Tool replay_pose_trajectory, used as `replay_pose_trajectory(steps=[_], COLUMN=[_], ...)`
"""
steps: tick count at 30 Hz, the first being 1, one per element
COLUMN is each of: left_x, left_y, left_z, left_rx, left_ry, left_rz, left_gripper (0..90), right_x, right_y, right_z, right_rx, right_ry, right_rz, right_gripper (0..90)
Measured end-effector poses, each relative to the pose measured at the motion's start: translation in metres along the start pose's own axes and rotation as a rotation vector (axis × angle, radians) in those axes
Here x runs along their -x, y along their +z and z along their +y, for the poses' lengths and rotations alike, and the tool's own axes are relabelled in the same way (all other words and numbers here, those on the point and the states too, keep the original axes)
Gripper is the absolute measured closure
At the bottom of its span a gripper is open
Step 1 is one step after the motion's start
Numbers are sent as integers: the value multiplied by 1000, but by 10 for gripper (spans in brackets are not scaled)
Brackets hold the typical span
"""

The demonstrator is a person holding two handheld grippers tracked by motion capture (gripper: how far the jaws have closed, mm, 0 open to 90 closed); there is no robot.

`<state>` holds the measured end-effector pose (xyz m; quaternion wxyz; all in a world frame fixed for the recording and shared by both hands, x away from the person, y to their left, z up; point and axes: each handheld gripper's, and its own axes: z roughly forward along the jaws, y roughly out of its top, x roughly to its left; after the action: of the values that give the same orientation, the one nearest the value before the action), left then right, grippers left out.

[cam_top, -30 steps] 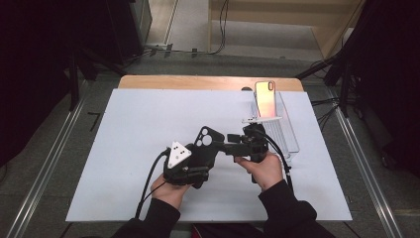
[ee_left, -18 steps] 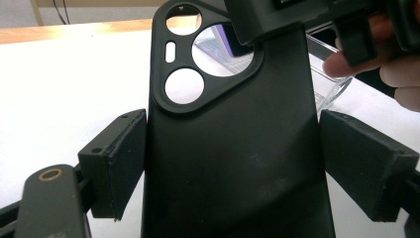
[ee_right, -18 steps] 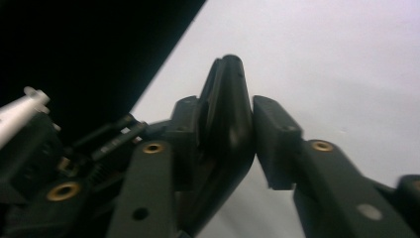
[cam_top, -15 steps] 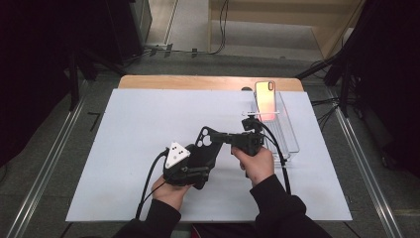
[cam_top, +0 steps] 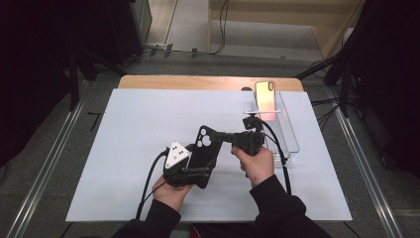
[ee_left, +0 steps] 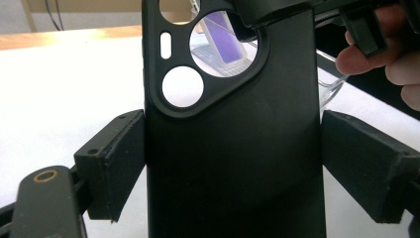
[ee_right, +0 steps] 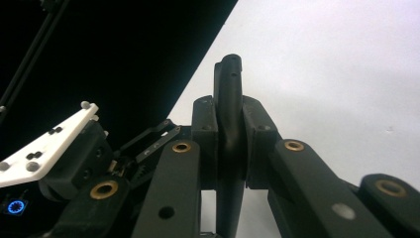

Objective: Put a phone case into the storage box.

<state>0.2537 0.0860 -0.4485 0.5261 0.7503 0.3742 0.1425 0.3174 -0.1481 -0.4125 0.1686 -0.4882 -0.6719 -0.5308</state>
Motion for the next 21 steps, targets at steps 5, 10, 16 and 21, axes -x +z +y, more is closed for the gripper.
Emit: replay_pose_trajectory(steps=[5,10,16,21], left_x=[-4,-7,-11,-16], left_y=[-1,0,1,0], left_z=[3,6,10,13], left_rx=[-18,-66,-135,-180], left_ry=[-40,-72,-102,-125], left_rz=[-55,-56,-118,-153], left_gripper=[133,132,132,132], right_x=[-1,-3,-6,-15], right_y=[-2,-7,-11,-12], right_z=[1,3,2,0], right_rx=[12,11,0,-9], right_ry=[-9,-39,-130,-242], right_rz=[2,-32,-106,-187], right_gripper=[776,776,776,775])
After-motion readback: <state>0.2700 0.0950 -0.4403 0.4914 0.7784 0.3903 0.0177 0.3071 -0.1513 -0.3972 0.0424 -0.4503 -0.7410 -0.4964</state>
